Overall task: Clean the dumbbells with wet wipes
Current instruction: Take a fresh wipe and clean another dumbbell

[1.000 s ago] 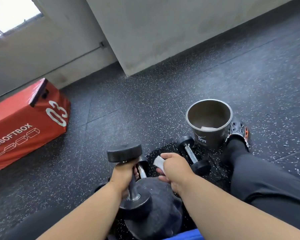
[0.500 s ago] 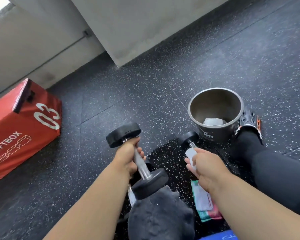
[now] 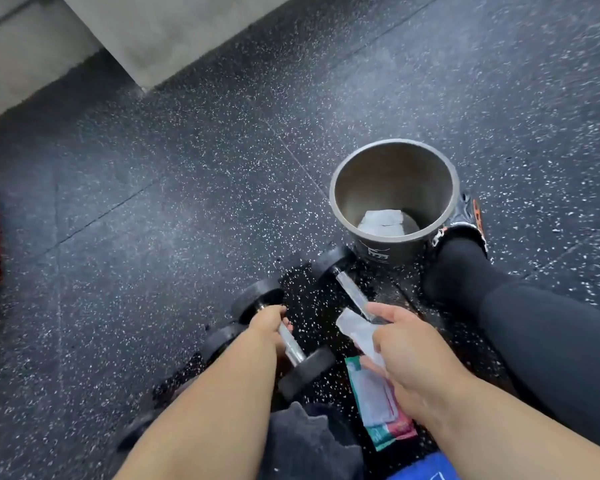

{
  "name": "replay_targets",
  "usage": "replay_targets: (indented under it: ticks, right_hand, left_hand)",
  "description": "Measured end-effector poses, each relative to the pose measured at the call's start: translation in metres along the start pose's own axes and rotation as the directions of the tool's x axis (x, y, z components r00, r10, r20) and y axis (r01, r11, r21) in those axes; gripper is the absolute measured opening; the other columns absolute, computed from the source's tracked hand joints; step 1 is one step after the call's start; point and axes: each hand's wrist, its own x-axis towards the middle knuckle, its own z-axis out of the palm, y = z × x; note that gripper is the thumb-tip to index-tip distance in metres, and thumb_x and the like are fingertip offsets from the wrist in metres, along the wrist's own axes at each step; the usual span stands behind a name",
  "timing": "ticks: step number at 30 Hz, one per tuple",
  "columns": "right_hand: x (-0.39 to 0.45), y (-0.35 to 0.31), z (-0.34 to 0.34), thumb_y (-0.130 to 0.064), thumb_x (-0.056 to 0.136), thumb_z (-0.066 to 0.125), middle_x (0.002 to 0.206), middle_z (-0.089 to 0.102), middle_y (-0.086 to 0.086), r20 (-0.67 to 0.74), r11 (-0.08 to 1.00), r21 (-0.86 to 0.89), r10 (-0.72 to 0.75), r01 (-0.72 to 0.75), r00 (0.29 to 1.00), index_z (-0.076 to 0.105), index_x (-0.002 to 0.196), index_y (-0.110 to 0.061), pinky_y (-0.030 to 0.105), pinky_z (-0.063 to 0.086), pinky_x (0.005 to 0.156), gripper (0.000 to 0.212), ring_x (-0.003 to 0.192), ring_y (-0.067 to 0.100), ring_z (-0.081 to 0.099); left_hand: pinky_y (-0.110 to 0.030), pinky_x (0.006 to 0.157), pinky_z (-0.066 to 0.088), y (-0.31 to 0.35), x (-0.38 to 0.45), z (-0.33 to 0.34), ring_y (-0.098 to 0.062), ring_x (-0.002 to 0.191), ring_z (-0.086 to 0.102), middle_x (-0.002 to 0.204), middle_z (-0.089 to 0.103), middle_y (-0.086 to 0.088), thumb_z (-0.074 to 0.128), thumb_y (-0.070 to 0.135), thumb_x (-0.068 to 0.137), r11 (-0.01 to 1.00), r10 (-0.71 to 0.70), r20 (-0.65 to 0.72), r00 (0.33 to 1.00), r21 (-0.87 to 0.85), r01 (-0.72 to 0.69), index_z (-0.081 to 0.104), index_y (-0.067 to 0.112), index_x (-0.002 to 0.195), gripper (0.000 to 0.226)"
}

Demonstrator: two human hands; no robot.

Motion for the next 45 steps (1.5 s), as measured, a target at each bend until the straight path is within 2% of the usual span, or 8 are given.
replay_targets:
  ticks: [13,20,24,26,28,30,35,45]
  right_hand:
    - [0.027,0.004,-0.006,0.008,0.086,0.052,0.115,0.068,0.003,-0.069,0.987,-0.160,0.013,-0.023,0.998,0.071,0.116,-0.036,0.040,0.064,0.084,0.056,0.095,0.030,0.077]
    - [0.021,-0.005,-0.009,-0.033,0.035,0.079,0.111,0.077,0.005,-0.055,0.995,-0.031,0.088,-0.090,0.995,0.069,0.123,-0.035,0.052,0.055,0.106,0.089,0.106,0.029,0.073]
    - [0.016,-0.013,-0.010,-0.020,0.060,0.097,0.101,0.081,-0.005,0.001,0.996,-0.006,0.091,-0.091,0.996,0.073,0.118,-0.029,0.040,0.055,0.101,0.064,0.101,0.018,0.071]
    - [0.015,-0.014,-0.015,-0.014,0.057,0.091,0.087,0.081,-0.009,0.012,0.996,0.040,0.078,-0.079,0.997,0.075,0.112,-0.025,0.032,0.052,0.088,0.058,0.086,0.013,0.069]
    - [0.013,-0.014,-0.017,-0.014,0.066,0.077,0.086,0.077,-0.005,0.008,0.994,0.088,0.068,-0.069,0.998,0.076,0.112,-0.023,0.027,0.046,0.075,0.047,0.078,0.011,0.062]
    - [0.011,-0.012,-0.016,-0.008,0.090,0.064,0.100,0.072,-0.006,0.007,0.992,0.108,0.059,-0.060,0.998,0.076,0.118,-0.025,0.023,0.044,0.072,0.035,0.086,0.007,0.060]
    - [0.016,-0.002,-0.014,-0.016,0.102,0.050,0.112,0.072,-0.005,-0.030,0.993,0.114,0.025,-0.021,0.999,0.072,0.126,-0.035,0.037,0.054,0.097,0.038,0.094,0.015,0.064]
    - [0.036,0.011,-0.004,-0.020,0.109,0.041,0.116,0.060,-0.014,-0.019,0.991,0.089,0.099,-0.097,0.995,0.064,0.128,-0.036,0.029,0.060,0.061,0.034,0.087,0.019,0.081]
  left_hand:
    - [-0.031,0.059,0.046,-0.029,0.096,0.003,-0.016,0.064,0.050,0.071,0.053,-0.004,0.061,0.013,0.104,0.960,-0.027,-0.115,0.993,0.273,0.058,0.061,0.009,0.102,0.004]
    - [-0.060,0.115,0.036,-0.009,0.025,0.025,-0.041,0.143,0.048,0.156,0.051,-0.014,0.065,0.032,0.097,0.955,-0.052,-0.072,0.996,0.287,0.070,0.044,0.005,0.157,0.069]
    - [-0.059,0.110,0.047,-0.009,0.049,0.030,-0.038,0.128,0.063,0.145,0.063,-0.009,0.075,0.041,0.038,0.963,0.167,-0.130,0.977,0.236,-0.133,0.059,0.013,0.146,0.113]
    - [-0.048,0.105,0.051,0.003,0.002,0.046,-0.035,0.116,0.064,0.128,0.066,-0.009,0.078,0.051,0.054,0.793,0.394,-0.155,0.906,0.556,-0.250,0.064,0.015,0.131,0.086]
    - [-0.045,0.105,0.051,0.019,-0.041,0.068,-0.035,0.117,0.061,0.127,0.061,-0.010,0.078,0.051,0.076,0.380,0.657,0.039,0.753,0.846,-0.375,0.063,0.022,0.127,0.061]
    - [-0.047,0.105,0.053,0.039,-0.045,0.088,-0.036,0.120,0.063,0.135,0.060,-0.011,0.086,0.049,0.078,0.141,0.684,0.237,0.690,0.885,-0.443,0.055,0.021,0.143,0.077]
    - [-0.052,0.113,0.049,0.071,-0.027,0.143,-0.040,0.137,0.056,0.159,0.050,-0.016,0.093,0.051,0.076,-0.011,0.440,0.373,0.817,0.912,-0.411,0.017,0.020,0.169,0.123]
    - [-0.039,0.107,0.050,0.089,-0.013,0.160,-0.032,0.124,0.064,0.134,0.066,-0.012,0.074,0.034,0.097,-0.376,0.213,0.517,0.829,0.827,-0.418,0.068,0.015,0.132,0.040]
